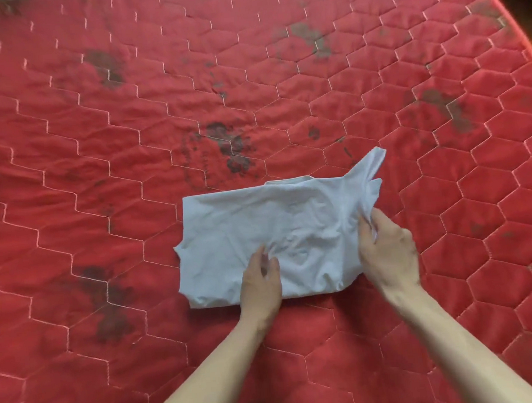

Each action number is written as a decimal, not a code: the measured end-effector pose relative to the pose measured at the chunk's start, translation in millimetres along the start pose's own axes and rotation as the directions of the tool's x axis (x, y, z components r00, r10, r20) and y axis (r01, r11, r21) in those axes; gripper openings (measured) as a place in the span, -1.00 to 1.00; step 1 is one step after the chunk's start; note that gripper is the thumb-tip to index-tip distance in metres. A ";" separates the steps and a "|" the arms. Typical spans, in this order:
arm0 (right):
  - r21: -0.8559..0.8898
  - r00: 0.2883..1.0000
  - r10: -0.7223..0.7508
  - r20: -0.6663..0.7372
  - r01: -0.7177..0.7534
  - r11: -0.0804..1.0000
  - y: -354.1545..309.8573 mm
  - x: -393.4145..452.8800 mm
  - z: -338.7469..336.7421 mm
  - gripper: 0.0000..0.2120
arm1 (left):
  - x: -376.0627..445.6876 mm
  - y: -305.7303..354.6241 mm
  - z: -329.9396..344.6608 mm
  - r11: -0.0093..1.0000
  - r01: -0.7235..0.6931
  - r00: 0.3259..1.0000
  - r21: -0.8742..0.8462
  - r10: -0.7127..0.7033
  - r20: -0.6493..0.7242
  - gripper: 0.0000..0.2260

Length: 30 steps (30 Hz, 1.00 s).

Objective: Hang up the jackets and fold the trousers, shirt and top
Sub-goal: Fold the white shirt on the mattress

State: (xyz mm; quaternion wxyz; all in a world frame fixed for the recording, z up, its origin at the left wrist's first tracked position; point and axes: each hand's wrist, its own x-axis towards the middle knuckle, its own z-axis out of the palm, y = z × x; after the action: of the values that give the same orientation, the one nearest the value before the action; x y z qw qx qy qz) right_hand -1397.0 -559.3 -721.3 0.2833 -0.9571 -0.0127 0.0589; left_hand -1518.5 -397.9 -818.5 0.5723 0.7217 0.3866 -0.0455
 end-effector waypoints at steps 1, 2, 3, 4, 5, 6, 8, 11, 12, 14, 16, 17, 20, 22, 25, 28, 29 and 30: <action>-0.063 0.997 -0.081 0.000 0.080 0.995 -15.6 -8.0 5.9 -0.84 | 2.6 1.0 -8.3 0.987 0.099 0.995 -0.123 -0.102 -0.014 -0.59; -0.131 0.985 -0.174 -0.012 0.171 0.976 -30.5 -15.9 13.1 -0.92 | 5.7 2.8 -17.0 0.958 0.170 0.983 -0.230 -0.181 -0.027 -0.57; -0.196 0.967 -0.255 -0.018 0.247 0.949 -45.7 -24.6 21.1 -0.96 | 9.1 4.3 -26.4 0.924 0.212 0.970 -0.319 -0.240 -0.049 -0.55; -0.246 0.951 -0.310 -0.013 0.298 0.922 -60.4 -33.3 30.1 -0.84 | 13.1 5.1 -36.0 0.896 0.228 0.957 -0.381 -0.277 -0.080 -0.53; -0.281 0.941 -0.338 0.011 0.327 0.902 -73.8 -40.8 39.8 -0.68 | 17.5 3.9 -45.6 0.879 0.230 0.947 -0.418 -0.300 -0.110 -0.53; -0.306 0.934 -0.356 0.031 0.348 0.886 -86.6 -48.2 49.3 -0.55 | 21.6 1.1 -55.6 0.863 0.237 0.938 -0.446 -0.322 -0.125 -0.55; -0.350 0.917 -0.397 0.052 0.389 0.852 -107.5 -62.0 69.8 -0.41 | 28.9 -5.1 -75.1 0.799 0.282 0.919 -0.532 -0.383 -0.089 -0.65; -0.381 0.896 -0.434 0.095 0.436 0.815 -128.8 -81.4 100.8 -0.36 | 35.1 -11.3 -97.9 0.651 0.376 0.895 -0.659 -0.441 0.074 -0.65; -0.368 0.889 -0.441 0.120 0.453 0.812 -133.4 -88.6 110.2 -0.35 | 36.5 -12.3 -103.2 0.624 0.401 0.890 -0.671 -0.438 0.124 -0.60; -0.349 0.874 -0.455 0.169 0.485 0.802 -139.9 -101.7 127.4 -0.34 | 38.4 -12.4 -111.7 0.568 0.443 0.881 -0.693 -0.419 0.220 -0.51; -0.336 0.859 -0.469 0.206 0.512 0.790 -143.0 -110.7 143.7 -0.36 | 39.6 -11.0 -118.2 0.510 0.447 0.886 -0.735 -0.369 0.283 -0.44; -0.335 0.849 -0.475 0.232 0.528 0.780 -143.9 -114.7 151.2 -0.38 | 41.4 -11.9 -120.1 0.479 0.432 0.893 -0.764 -0.344 0.289 -0.42; -0.222 0.804 -0.478 0.353 0.569 0.792 -140.8 -122.8 171.5 -0.50 | 45.7 -16.4 -126.7 0.444 0.441 0.891 -0.780 -0.318 0.322 -0.34; -0.128 0.776 -0.455 0.437 0.554 0.823 -133.4 -121.1 181.5 -0.52 | 44.9 -15.4 -132.0 0.503 0.456 0.888 -0.734 -0.317 0.335 -0.32; -0.076 0.741 -0.466 0.483 0.566 0.821 -120.1 -112.5 178.4 -0.50 | 47.6 -23.8 -133.4 0.671 0.375 0.913 -0.639 -0.385 0.132 -0.57; -0.016 0.795 -0.495 0.351 0.534 0.845 -98.2 -96.2 170.4 -0.60 | 49.8 -30.0 -135.9 0.811 0.264 0.936 -0.522 -0.346 -0.064 -0.85; -0.044 0.814 -0.499 0.299 0.534 0.845 -90.1 -86.4 168.9 -0.62 | 50.9 -32.2 -137.5 0.831 0.243 0.944 -0.500 -0.321 -0.076 -0.90; -0.093 0.824 -0.499 0.268 0.538 0.838 -82.8 -75.5 167.8 -0.62 | 52.5 -34.7 -139.9 0.861 0.217 0.954 -0.461 -0.287 -0.087 -0.95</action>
State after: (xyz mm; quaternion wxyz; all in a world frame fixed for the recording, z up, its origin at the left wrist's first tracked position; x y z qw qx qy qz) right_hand -1491.4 -403.4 -808.0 0.2052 -0.9237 -0.3108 0.0898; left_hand -1555.8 -249.3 -824.9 0.6803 0.5156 0.5204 0.0250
